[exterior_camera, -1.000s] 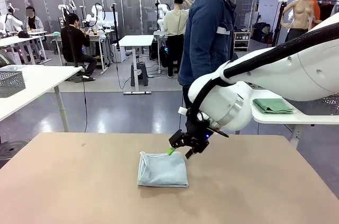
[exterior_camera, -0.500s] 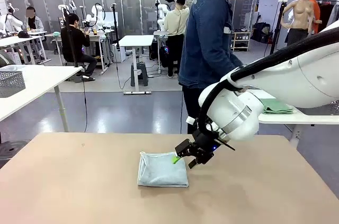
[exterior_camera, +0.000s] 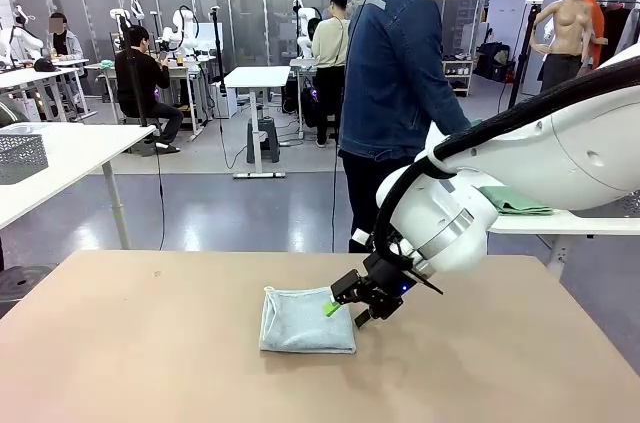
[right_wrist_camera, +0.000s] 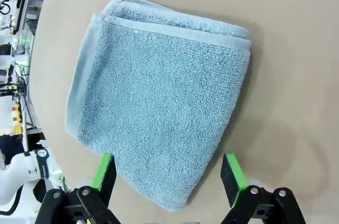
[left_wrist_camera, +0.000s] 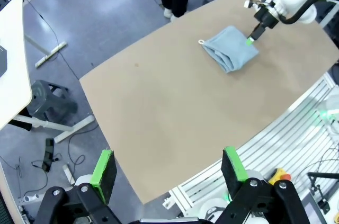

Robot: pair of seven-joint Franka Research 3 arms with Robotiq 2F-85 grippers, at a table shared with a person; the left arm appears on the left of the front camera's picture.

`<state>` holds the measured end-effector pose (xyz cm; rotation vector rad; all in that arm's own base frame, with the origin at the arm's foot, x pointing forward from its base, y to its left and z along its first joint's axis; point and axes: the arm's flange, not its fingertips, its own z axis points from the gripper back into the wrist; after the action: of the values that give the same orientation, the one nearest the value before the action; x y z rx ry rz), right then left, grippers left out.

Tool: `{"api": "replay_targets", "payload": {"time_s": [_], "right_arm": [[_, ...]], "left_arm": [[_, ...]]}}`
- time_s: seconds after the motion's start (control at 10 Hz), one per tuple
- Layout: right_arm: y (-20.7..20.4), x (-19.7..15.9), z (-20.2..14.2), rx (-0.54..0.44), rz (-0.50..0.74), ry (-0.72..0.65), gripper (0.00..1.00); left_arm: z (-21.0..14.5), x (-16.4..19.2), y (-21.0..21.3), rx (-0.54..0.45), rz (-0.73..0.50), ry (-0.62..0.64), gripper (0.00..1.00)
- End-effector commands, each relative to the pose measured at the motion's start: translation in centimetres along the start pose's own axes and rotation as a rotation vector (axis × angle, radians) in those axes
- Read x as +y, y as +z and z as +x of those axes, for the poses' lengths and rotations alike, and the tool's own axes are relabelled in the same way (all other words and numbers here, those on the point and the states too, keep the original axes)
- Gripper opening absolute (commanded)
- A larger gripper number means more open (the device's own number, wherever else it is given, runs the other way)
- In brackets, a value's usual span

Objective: Fold the towels and place them in the basket.
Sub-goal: Place the folded Towel with hook on the right side of the table.

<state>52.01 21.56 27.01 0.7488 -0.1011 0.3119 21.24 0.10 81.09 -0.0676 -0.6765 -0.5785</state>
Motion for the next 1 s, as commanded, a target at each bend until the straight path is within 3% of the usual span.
{"api": "replay_targets", "payload": {"time_s": [0.0,0.3,0.4,0.5,0.6,0.7,0.9], "right_arm": [[-1.2,0.0,0.4,-0.008,0.037,0.028,1.00],[-2.1,0.3,0.4,-0.070,0.075,0.002,1.00],[-2.6,0.3,0.2,-0.087,0.074,-0.028,0.66],[-3.0,0.3,-0.1,-0.111,0.065,-0.057,0.42],[-3.5,0.2,-0.4,-0.128,0.054,-0.078,0.08],[-3.6,0.2,-0.6,-0.143,0.052,-0.079,0.00],[-3.5,0.5,-0.9,-0.158,0.034,-0.087,0.00]], "left_arm": [[-0.1,-0.1,-0.3,0.001,-0.010,-0.005,1.00],[-0.1,-0.1,-0.3,0.001,-0.010,-0.005,1.00],[-0.1,-0.1,-0.3,0.001,-0.010,-0.005,1.00],[-0.1,-0.1,-0.3,0.001,-0.010,-0.005,1.00],[-0.1,-0.1,-0.3,0.001,-0.010,-0.005,1.00],[-0.1,-0.1,-0.3,0.001,-0.010,-0.005,1.00],[-0.1,-0.1,-0.3,0.001,-0.010,-0.005,1.00]]}}
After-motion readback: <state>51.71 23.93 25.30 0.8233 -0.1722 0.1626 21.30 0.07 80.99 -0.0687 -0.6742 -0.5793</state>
